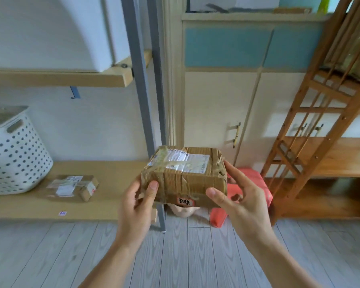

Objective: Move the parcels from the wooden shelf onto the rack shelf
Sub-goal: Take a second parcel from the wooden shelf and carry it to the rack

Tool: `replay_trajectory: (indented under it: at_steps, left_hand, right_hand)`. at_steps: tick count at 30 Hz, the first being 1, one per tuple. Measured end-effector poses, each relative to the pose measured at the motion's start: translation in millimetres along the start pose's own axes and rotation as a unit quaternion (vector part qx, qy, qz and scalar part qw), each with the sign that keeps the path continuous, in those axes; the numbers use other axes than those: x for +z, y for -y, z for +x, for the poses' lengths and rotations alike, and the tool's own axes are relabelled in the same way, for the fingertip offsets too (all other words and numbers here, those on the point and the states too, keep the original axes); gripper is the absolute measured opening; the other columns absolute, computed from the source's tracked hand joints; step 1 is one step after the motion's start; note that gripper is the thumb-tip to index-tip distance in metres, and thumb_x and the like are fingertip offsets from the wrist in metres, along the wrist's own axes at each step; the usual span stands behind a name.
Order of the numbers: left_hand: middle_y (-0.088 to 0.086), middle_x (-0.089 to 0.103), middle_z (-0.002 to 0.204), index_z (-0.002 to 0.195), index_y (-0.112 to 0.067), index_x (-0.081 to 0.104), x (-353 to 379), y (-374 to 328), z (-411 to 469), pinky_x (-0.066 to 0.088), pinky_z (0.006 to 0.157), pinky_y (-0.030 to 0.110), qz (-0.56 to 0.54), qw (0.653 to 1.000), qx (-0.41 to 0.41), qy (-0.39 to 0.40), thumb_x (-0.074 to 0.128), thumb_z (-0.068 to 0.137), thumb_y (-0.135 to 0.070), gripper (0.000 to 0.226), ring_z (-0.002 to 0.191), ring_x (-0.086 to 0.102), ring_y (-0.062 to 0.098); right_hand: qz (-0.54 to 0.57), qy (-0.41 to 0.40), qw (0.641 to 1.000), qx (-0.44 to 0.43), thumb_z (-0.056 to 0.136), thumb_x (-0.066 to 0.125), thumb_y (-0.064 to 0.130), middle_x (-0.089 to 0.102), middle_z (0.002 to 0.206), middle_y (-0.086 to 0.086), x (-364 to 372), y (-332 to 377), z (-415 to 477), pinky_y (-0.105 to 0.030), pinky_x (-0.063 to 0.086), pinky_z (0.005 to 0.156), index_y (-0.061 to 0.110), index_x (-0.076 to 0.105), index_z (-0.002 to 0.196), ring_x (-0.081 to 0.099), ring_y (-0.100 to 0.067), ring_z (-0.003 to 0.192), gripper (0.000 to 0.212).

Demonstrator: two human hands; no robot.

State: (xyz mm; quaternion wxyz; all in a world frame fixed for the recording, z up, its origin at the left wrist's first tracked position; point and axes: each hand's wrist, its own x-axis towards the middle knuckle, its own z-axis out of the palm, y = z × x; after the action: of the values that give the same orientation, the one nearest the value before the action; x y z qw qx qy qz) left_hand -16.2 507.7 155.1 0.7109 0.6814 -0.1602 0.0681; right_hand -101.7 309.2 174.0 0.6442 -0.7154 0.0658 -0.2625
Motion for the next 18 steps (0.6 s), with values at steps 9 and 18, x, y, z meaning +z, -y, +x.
replay_trajectory:
  at_steps: [9, 18]
  left_hand:
    - [-0.027, 0.073, 0.075, 0.096, -0.028, 0.071, -75.2, 17.1, 27.9, 0.047, 0.063, 0.003, 0.092, 0.993, 0.035, -0.072, 0.058, 0.102, -0.015, 0.019, 0.068, 0.063, -0.007]
    - [-0.002, 0.071, 0.071, 0.078, -0.016, 0.062, -153.6, 78.2, 48.4, 0.053, 0.066, 0.031, 0.177, 0.979, -0.041, -0.088, 0.063, 0.100, -0.013, 0.021, 0.066, 0.064, 0.017]
  right_hand:
    - [0.007, 0.017, 0.999, 0.034, 0.077, 0.083, 0.000, 0.082, 0.097, 0.010, 85.8, -22.2, 15.1, -0.012, 0.058, 0.068, 0.004, 0.061, 0.140, 0.078, 0.003, 0.078, 0.068]
    - [-0.122, 0.061, 0.989, 0.053, 0.080, 0.086, 0.007, 0.074, 0.102, 0.018, 166.4, -71.7, 25.3, -0.010, 0.055, 0.088, 0.013, 0.066, 0.134, 0.067, 0.020, 0.095, 0.058]
